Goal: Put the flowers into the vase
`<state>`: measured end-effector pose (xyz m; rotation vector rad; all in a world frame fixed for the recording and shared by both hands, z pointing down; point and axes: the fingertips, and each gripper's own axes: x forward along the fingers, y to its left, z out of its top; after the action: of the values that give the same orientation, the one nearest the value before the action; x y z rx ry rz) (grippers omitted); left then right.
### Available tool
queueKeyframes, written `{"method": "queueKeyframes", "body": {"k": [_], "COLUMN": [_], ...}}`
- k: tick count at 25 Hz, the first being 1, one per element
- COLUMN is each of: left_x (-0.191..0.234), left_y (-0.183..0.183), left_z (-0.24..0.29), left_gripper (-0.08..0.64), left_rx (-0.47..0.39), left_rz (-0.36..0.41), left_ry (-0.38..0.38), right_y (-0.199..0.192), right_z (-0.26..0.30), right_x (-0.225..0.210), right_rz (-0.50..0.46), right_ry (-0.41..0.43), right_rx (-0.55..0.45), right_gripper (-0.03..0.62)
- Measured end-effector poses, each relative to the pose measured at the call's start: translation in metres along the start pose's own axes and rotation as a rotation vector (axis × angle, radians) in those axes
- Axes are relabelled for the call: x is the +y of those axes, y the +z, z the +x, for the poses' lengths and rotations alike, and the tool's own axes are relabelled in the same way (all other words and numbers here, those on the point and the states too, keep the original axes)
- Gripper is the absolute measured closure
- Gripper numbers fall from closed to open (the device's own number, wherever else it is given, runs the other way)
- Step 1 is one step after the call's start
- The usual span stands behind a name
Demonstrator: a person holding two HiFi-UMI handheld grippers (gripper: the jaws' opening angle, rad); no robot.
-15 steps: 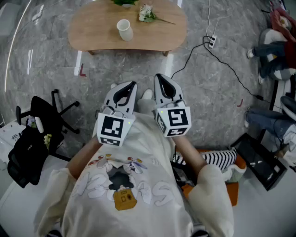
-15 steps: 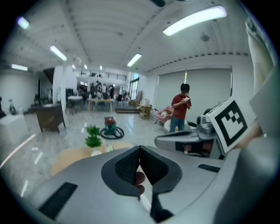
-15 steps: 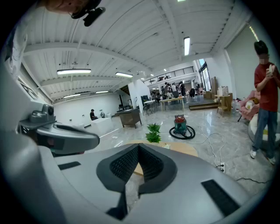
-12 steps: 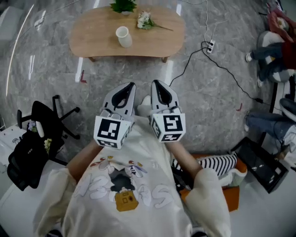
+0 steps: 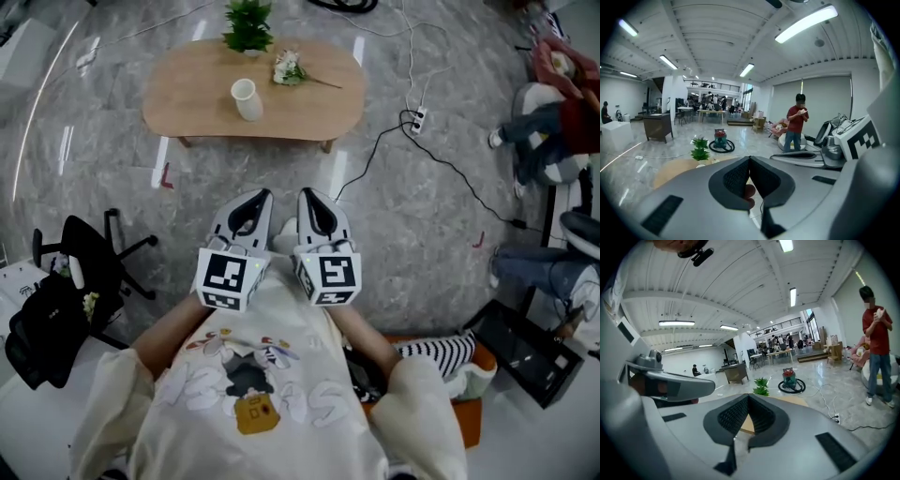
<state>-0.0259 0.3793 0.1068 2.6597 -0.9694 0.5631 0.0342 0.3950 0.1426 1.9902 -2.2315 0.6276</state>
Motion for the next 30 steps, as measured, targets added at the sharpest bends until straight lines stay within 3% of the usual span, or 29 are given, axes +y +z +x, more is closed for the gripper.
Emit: {"method": "queueKeyframes", "body": {"k": [7,16,22,26,30], "left_x": [-0.003,-0.003,0.031,0.046,0.072], "left_y": [0.001,-0.005,-0.012,0.001,0.021], "left_z": [0.001,0.011,0.044,0.086,0.112], "left_gripper": [0.552,0.552,0.552,0.552,0.552], "left_rx": [-0.008,0.048,0.076,0.104,0.121], "left_rz": [-0.031,-0.028,-0.118,-0.098,-0.117], "left_ry": [0.040,0.020,-0.015,-0.079,-0.096], "right_y": [0.017,-0.011,-0.018,-0.006,-0.002], "right_z": [-0.018,-0.014,0.022,0.058,0.096], "right_x": [-0.004,-0.021,-0.028,-0.052,-0.041], "right_rz": [-0.094,0.011,-0.015,-0.015,-0.044], "right_ry": [0.003,-0.028,-0.073,-0.132,-0.100], "right_rx": [-0.091,0.012,0.073,0.099,0.141], "right_gripper": [0.589,0.589,0.589,0.589,0.589]}}
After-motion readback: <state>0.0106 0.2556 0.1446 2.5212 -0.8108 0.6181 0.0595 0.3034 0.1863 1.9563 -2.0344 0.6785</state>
